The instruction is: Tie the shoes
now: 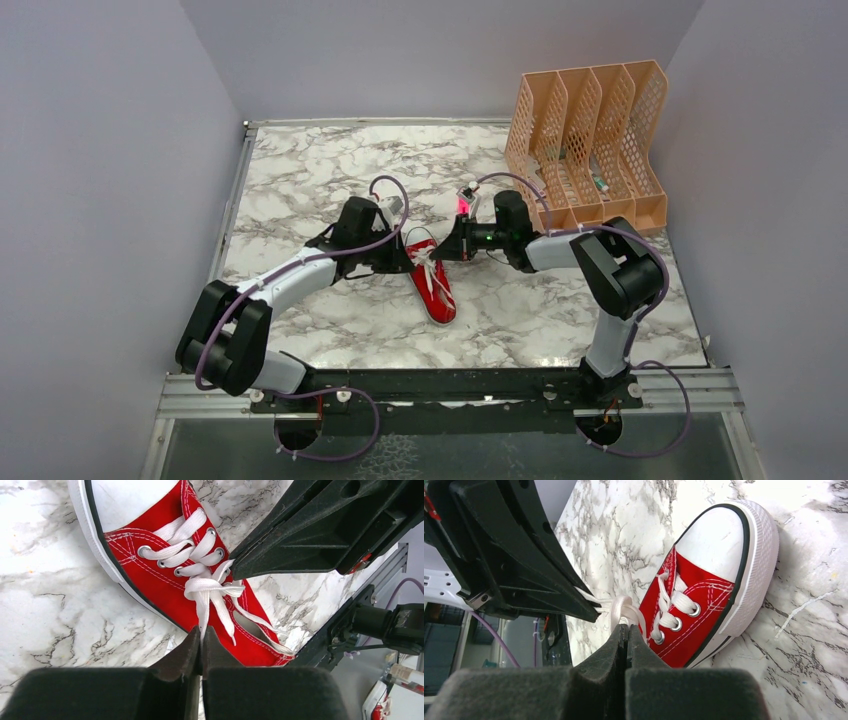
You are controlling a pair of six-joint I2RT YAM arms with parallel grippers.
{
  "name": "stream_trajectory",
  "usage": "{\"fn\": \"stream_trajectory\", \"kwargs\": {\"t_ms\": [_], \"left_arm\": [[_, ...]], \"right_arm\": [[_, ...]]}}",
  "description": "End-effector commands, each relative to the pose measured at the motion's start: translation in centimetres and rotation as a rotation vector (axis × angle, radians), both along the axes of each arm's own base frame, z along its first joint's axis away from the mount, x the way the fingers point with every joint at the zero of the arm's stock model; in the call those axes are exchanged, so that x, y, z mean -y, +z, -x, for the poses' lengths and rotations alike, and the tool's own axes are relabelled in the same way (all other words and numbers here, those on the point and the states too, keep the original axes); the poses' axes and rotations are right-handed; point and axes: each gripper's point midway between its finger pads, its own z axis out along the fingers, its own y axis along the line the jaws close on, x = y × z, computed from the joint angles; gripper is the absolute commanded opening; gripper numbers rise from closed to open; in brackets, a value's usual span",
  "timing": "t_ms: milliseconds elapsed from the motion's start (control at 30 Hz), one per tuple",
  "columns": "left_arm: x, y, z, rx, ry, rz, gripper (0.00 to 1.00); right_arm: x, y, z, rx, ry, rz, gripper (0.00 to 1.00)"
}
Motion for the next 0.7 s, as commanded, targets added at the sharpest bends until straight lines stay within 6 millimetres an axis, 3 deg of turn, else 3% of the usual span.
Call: {"fn": "stream_trajectory", "kwargs": {"t_ms": [0,133,367,667], "left_arm": [[-0.1,-1.0,1.1,-0.067,-0.006,0.014,0.0],[0.7,-2.2,2.7,-0.145,-0.023,0.046,0.0],[0.3,-3.6,4.8,-0.217,0.03,0.099,0.0],[-1.0,-5.3,5.7,-0.263,0.112,0.057,0.0]], "right_arm": [[0.3,0.1,-0.9,0.005,-0.064,0.022,0.01],[0.8,-0.1,-1.8,-0.058,-0.174,0.047,0.01],[2.1,0.0,-2.5,-0.081,-0.299,0.079,0.01],[4.2,-0.9,-3.3,-0.097,-0.445,0.148,0.01]]}}
